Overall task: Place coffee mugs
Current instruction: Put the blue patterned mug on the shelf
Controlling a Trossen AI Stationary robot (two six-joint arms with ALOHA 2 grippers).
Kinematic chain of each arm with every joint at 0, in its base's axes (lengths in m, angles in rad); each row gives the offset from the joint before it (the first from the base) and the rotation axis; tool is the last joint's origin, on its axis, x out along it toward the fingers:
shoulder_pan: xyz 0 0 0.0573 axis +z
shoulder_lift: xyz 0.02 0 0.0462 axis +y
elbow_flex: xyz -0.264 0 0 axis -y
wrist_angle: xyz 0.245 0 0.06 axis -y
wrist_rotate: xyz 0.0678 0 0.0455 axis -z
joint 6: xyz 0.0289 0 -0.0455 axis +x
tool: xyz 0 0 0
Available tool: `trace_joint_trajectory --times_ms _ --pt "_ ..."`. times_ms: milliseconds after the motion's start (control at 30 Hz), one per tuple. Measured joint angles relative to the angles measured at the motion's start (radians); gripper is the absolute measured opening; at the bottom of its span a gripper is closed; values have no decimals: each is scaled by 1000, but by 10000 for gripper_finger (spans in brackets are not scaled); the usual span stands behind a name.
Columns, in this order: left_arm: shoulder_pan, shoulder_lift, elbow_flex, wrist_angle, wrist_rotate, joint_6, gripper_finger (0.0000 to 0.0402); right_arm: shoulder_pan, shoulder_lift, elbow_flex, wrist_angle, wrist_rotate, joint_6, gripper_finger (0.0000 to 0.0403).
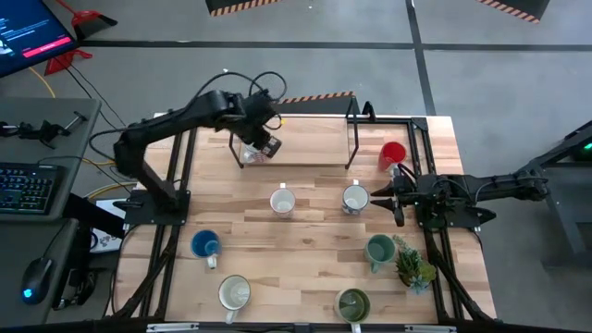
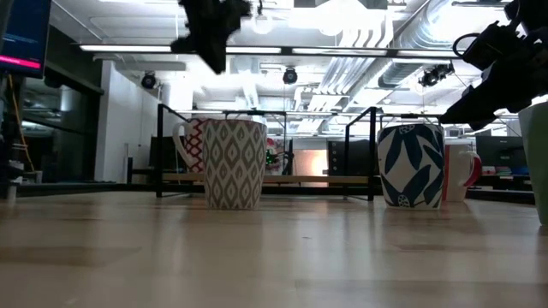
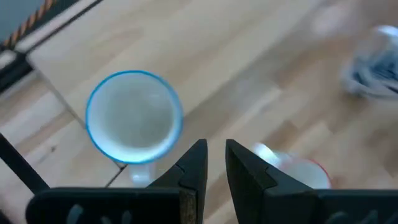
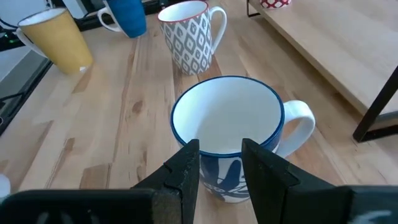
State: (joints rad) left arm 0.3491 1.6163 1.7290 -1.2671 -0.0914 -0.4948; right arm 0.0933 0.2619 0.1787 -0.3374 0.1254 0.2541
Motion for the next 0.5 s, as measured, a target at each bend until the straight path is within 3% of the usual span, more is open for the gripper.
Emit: trace_joint_trajectory --times_ms 333,500 --pt "-300 -153 -2 -28 -43 290 49 0 0 0 161 0 -81 108" --pt "-433 -254 -153 -35 -68 258 49 0 0 0 203 -3 -86 108"
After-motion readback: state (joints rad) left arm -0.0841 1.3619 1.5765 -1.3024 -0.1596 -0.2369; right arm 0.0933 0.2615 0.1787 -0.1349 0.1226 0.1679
